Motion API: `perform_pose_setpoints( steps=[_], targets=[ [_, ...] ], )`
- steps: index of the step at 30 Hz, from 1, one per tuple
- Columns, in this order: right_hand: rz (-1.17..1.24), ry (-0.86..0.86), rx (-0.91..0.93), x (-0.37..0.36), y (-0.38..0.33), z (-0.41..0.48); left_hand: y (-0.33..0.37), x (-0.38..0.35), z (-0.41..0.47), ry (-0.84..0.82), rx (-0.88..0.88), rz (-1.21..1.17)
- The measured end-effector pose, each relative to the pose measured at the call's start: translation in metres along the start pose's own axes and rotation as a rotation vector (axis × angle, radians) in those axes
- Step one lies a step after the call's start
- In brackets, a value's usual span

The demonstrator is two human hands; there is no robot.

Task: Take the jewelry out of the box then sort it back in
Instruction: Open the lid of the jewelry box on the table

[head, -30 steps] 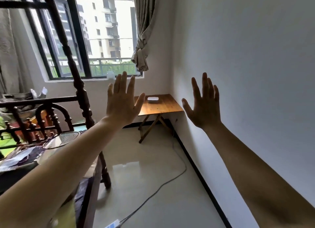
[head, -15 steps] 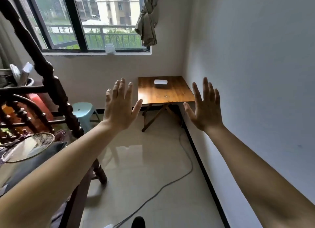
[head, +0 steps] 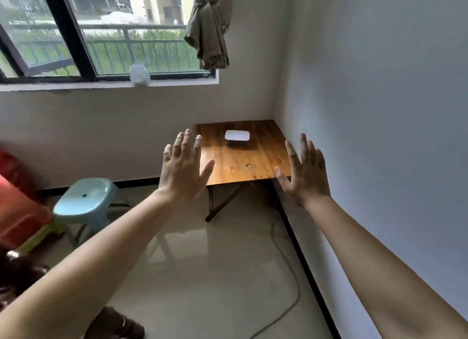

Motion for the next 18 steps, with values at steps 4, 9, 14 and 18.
perform_pose_setpoints(
  steps=[4, 9, 14, 18],
  targets=[
    [-0.003, -0.028, -0.079, -0.069, 0.071, 0.057, 0.011, -0.088, 0.089, -0.078, -0.027, 0.026],
    [0.038, -0.124, -0.160, -0.169, 0.156, 0.142, 0.016, -0.196, 0.201, -0.170, 0.092, -0.005],
    [0.071, -0.212, -0.130, -0.234, 0.211, 0.248, 0.013, -0.259, 0.308, -0.251, 0.179, -0.040],
    [0.082, -0.260, -0.080, -0.280, 0.231, 0.328, 0.009, -0.293, 0.379, -0.278, 0.158, -0.050]
  ],
)
Point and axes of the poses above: each hand's wrist, its own z-axis towards the middle knuckle, its own x-axis out of the back of the hand, y = z × x, the point moved 8 cm from there along z, towards the middle knuckle, and after that the axes turned 10 degrees about x, right-handed, at the moved point
